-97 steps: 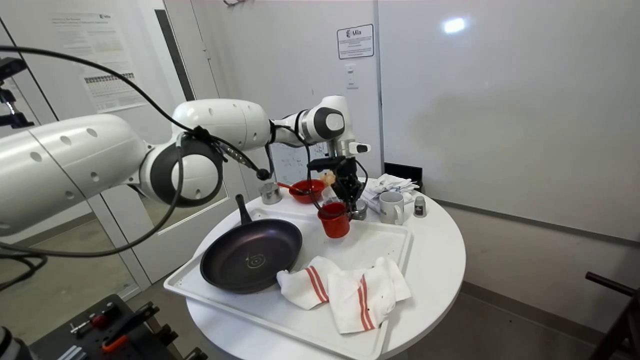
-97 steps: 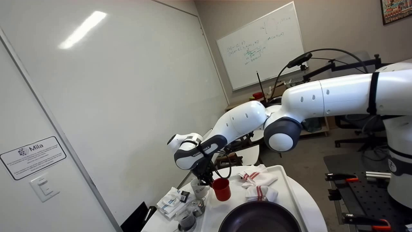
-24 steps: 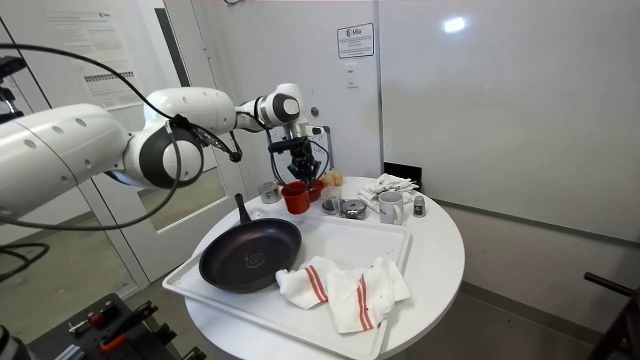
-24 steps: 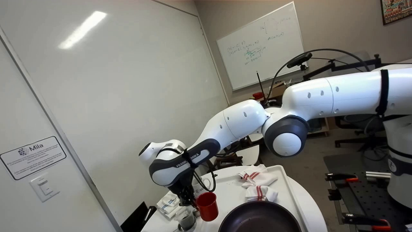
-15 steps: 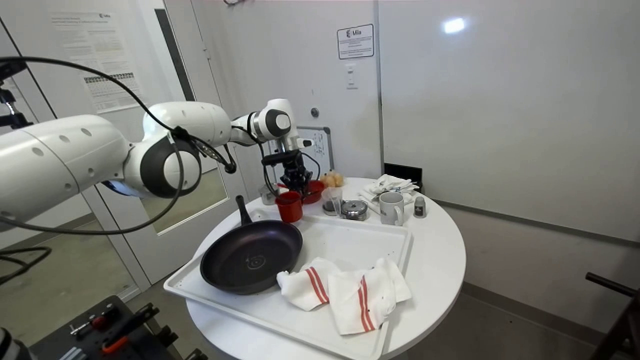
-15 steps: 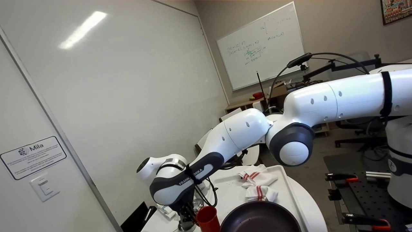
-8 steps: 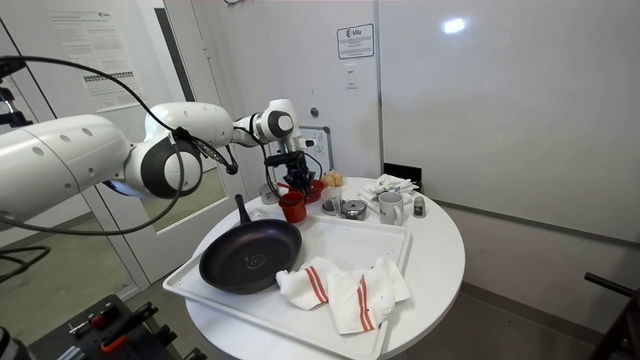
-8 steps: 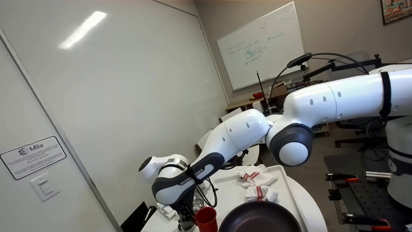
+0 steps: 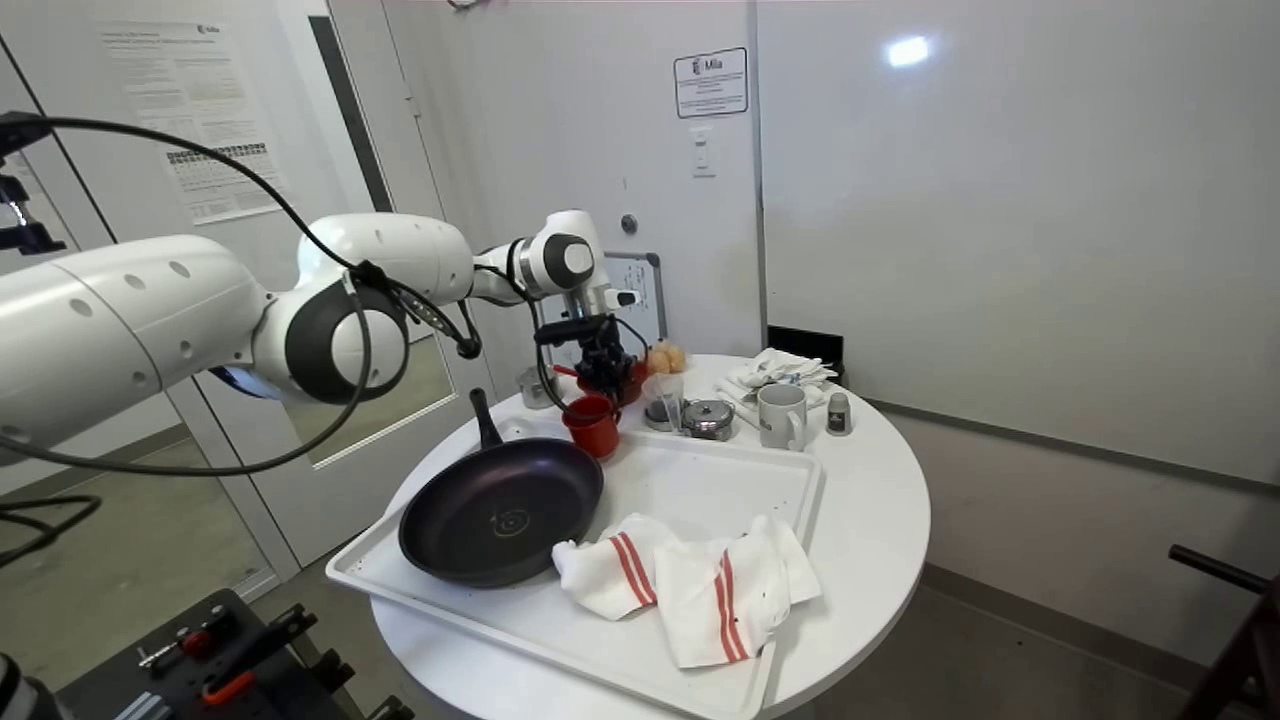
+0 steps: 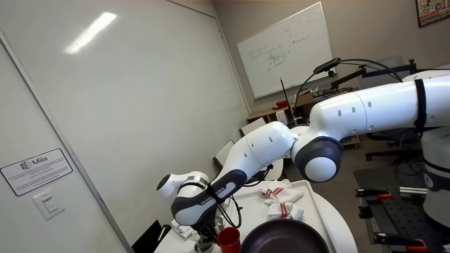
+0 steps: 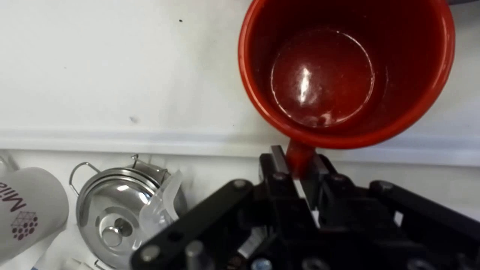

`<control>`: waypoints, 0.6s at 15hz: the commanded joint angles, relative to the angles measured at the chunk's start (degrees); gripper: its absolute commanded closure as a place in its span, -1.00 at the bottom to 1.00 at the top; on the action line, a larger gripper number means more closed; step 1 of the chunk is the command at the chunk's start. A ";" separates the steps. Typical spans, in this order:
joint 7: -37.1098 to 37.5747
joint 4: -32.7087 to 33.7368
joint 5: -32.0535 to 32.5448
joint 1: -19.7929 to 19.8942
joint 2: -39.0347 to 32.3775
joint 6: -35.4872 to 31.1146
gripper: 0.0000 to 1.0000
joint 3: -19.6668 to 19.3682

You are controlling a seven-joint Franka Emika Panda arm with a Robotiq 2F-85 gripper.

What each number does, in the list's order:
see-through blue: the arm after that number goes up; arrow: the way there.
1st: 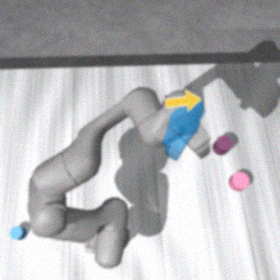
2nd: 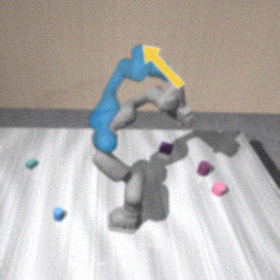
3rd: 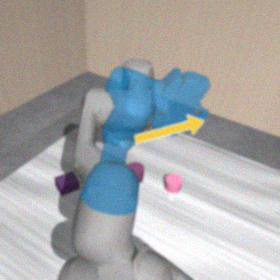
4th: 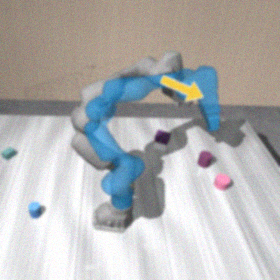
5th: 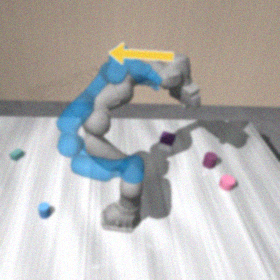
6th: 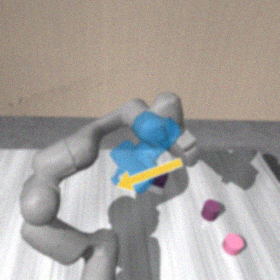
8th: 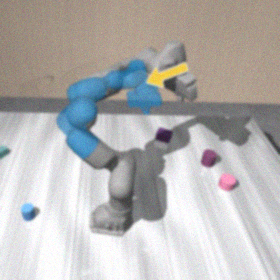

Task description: Move the red cup to the left

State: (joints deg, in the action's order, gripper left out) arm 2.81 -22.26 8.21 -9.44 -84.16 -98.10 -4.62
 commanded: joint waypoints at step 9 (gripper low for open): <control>1.88 -2.69 0.65 0.07 -0.06 -0.11 -0.22 -0.67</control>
State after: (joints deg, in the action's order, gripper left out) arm 3.50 -24.52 8.35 -9.11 -84.23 -98.16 -5.02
